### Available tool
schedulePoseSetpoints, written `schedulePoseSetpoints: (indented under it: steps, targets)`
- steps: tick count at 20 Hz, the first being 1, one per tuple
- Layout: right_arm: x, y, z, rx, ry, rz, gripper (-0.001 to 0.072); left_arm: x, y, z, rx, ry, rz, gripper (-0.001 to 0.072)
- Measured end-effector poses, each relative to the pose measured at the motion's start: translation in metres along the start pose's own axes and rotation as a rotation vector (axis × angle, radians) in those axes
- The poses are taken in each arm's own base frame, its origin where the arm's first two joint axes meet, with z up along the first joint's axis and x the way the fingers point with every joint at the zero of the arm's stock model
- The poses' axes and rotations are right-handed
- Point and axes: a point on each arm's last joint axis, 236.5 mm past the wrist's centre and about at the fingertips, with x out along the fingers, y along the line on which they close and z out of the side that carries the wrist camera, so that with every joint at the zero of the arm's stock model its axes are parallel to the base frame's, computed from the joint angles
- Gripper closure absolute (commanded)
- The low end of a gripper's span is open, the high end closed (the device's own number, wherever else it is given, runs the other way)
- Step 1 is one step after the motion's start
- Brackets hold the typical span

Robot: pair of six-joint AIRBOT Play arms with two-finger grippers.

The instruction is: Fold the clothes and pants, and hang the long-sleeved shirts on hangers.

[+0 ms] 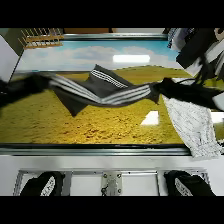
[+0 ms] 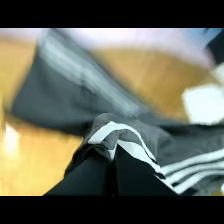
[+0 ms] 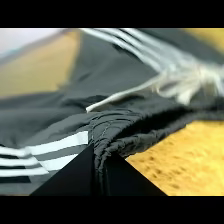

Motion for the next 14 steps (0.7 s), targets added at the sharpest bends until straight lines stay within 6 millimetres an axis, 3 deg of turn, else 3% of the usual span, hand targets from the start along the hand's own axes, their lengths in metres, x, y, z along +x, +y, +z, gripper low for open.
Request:
schedulePoseSetpoints:
  steps: [2,3,6,8,10,11,13,14]
  targets:
    - [-0.051,0.052,0.017,-0.104,-0.052,0.068,0.0697,-0.059,-0.052,0.058,0.118,-0.186,-0.045,0.0703]
    - [-0.076,0.075,0.020,-0.142,-0.080,0.098,0.0697,-0.088,-0.075,0.078,0.164,-0.266,-0.064,0.0703]
    - [-0.137,0.119,0.014,-0.184,-0.149,0.161,0.0697,-0.166,-0.133,0.117,0.281,-0.476,-0.108,0.0703]
    - [-0.164,0.134,0.002,-0.168,-0.164,0.185,0.0697,-0.196,-0.154,0.130,0.322,-0.553,-0.127,0.0703]
    - [-0.175,0.138,-0.010,-0.128,-0.142,0.188,0.0697,-0.200,-0.160,0.140,0.333,-0.566,-0.132,0.0703]
    - [-0.176,0.136,-0.016,-0.100,-0.118,0.179,0.0697,-0.192,-0.158,0.144,0.324,-0.549,-0.134,0.0703]
    - [-0.166,0.121,-0.025,-0.036,-0.057,0.132,0.0697,-0.159,-0.140,0.151,0.291,-0.481,-0.124,0.0703]
    - [-0.155,0.109,-0.028,0.001,-0.018,0.099,0.0697,-0.133,-0.125,0.153,0.264,-0.426,-0.115,0.0703]
